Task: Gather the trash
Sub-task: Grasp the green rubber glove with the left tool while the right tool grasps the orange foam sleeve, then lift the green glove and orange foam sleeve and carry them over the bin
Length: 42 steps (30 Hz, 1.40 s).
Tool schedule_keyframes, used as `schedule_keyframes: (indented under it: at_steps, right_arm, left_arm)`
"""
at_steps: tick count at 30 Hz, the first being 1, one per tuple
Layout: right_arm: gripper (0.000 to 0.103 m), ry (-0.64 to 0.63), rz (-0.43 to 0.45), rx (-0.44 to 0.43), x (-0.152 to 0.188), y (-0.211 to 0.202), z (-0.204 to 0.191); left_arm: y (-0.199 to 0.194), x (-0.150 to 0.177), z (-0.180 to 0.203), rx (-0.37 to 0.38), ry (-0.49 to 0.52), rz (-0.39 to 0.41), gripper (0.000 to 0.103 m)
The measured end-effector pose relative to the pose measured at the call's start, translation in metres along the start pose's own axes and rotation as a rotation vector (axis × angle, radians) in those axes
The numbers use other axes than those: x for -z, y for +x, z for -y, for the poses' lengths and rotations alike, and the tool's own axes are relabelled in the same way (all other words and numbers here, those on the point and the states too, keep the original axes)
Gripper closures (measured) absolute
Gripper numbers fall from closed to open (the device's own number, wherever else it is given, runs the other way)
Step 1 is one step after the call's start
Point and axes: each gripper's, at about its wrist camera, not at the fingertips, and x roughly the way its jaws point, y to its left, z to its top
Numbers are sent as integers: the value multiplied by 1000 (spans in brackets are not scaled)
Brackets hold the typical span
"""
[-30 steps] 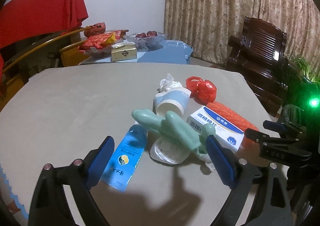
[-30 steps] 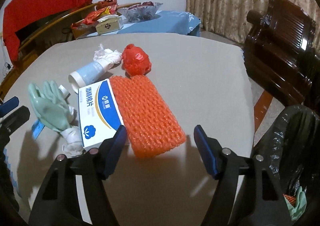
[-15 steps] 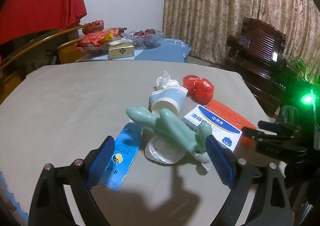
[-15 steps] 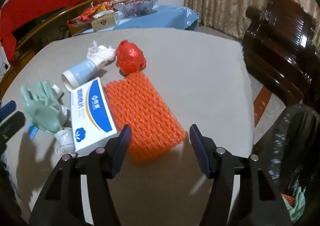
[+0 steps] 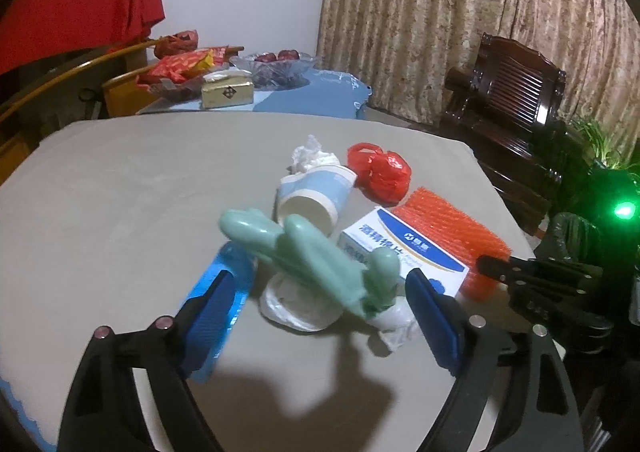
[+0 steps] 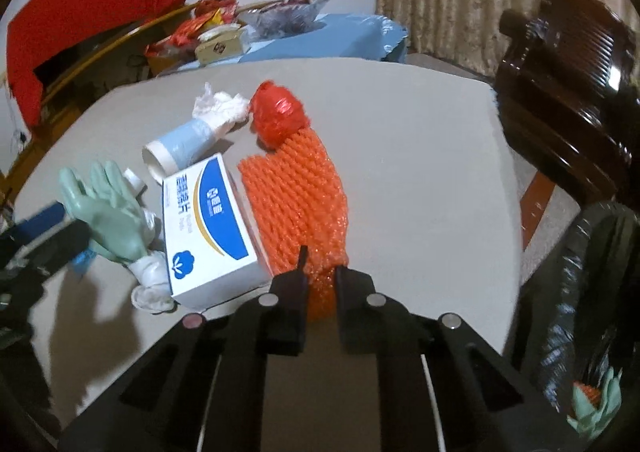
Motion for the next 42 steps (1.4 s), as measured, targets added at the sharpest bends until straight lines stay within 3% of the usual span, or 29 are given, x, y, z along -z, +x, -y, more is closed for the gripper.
schedule_keyframes:
  at_steps: [4, 7, 9, 17, 24, 29, 37, 40, 42]
  right_arm:
    - [92, 20, 12, 4, 5, -13, 2]
    - [92, 26, 9, 3, 10, -19, 3]
    - [92, 28, 6, 4, 12, -21, 4]
    - [92, 49, 21, -14, 14, -37, 8]
    - [92, 21, 10, 18, 19, -51, 6]
    - [92, 10, -23, 2, 29, -47, 3]
    - [82, -6, -46, -16, 28, -38, -5]
    - [86, -10, -52, -27, 24, -38, -6]
    - [91, -21, -54, -33, 23, -40, -7]
  left_arm:
    - [10, -1, 9, -2, -6, -10, 23]
    - [18, -3, 15, -15, -2, -22, 36]
    - [23, -3, 18, -18, -1, -36, 52]
    - [10, 3, 26, -4, 11, -10, 81]
    - [-19, 16, 39, 73, 46, -9, 84]
    - [-16, 31, 36, 70, 64, -54, 84]
    - [-3, 25, 28, 79, 28, -81, 65]
    - [0, 24, 27, 84, 19, -90, 66]
    - [-2, 24, 30, 82, 24, -84, 79]
